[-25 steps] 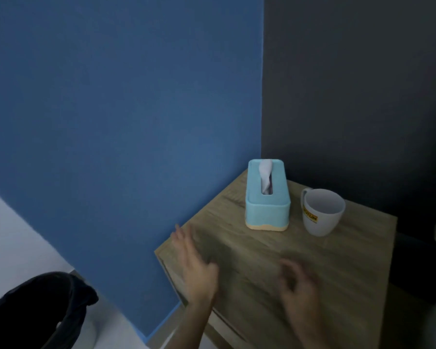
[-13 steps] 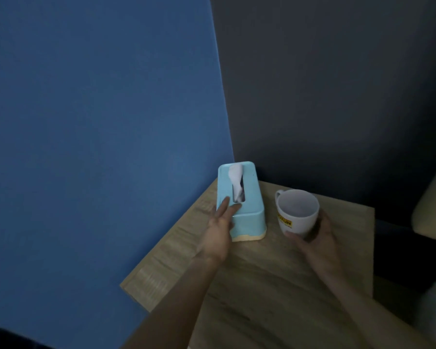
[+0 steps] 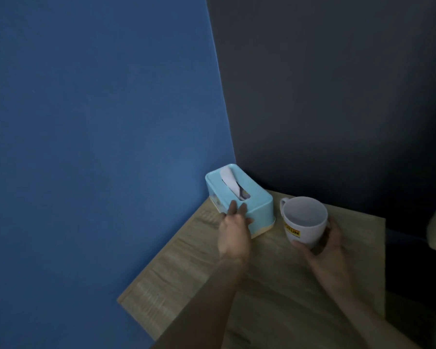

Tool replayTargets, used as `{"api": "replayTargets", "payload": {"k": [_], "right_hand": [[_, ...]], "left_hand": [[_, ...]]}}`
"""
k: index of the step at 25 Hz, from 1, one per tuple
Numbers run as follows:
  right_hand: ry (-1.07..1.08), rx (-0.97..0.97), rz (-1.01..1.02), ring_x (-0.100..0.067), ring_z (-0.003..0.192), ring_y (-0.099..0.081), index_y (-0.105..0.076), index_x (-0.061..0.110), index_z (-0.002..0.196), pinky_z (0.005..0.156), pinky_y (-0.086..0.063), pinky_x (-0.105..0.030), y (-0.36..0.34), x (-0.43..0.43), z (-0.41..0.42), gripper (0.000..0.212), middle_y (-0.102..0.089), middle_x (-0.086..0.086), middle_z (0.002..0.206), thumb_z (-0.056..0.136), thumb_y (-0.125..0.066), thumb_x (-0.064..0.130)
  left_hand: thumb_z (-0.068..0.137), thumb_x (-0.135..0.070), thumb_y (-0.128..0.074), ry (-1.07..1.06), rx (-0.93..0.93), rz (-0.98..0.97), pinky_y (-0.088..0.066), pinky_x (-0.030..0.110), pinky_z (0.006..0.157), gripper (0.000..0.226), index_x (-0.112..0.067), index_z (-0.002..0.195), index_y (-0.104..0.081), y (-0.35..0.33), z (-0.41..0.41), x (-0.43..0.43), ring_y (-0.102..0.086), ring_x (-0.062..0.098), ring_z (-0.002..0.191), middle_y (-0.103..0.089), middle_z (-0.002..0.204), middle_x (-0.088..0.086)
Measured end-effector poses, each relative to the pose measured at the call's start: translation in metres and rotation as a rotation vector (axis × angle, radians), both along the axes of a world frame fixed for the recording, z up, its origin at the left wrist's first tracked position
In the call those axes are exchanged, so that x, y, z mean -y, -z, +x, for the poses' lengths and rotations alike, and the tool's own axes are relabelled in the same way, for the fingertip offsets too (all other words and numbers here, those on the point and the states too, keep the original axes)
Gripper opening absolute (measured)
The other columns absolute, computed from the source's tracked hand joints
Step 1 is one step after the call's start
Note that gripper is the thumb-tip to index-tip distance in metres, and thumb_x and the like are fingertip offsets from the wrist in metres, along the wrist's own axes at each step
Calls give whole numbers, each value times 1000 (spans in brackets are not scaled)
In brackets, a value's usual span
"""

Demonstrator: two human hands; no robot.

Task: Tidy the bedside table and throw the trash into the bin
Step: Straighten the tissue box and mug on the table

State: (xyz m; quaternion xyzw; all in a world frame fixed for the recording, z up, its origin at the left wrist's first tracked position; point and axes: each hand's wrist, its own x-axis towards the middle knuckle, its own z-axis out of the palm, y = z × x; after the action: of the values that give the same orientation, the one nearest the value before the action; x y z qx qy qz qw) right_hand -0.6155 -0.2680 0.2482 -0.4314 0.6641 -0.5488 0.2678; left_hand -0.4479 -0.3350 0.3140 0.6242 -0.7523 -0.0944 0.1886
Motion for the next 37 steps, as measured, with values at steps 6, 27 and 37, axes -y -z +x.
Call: {"api": "replayTargets", "payload": {"k": [6,27,37], "right_hand": [[-39,6,7,-25,130,-40,-18,15,145,102,-35,-36,1,5,2,93,-37,-10,146,72,-75,17],[52,-178,20,-29,122,-45,-29,12,138,97,-40,-39,6,68,-23,94,-43,-13,136,63,-82,29],[56,-139,41,-30,121,-48,-25,11,139,92,-42,-38,7,80,-29,85,-47,-13,137,73,-74,28]], "left_hand": [[94,-3,-46,95,244,-86,-24,38,117,60,-26,147,-30,-6,-3,14,-9,29,148,-23,158,-1],[98,-21,-43,91,324,-69,-45,36,90,34,-24,130,-54,-8,-43,72,-42,31,123,-51,135,4],[95,-14,-50,171,540,-144,-38,42,105,44,-25,138,-46,-5,-43,84,-42,34,128,-37,148,4]]}}
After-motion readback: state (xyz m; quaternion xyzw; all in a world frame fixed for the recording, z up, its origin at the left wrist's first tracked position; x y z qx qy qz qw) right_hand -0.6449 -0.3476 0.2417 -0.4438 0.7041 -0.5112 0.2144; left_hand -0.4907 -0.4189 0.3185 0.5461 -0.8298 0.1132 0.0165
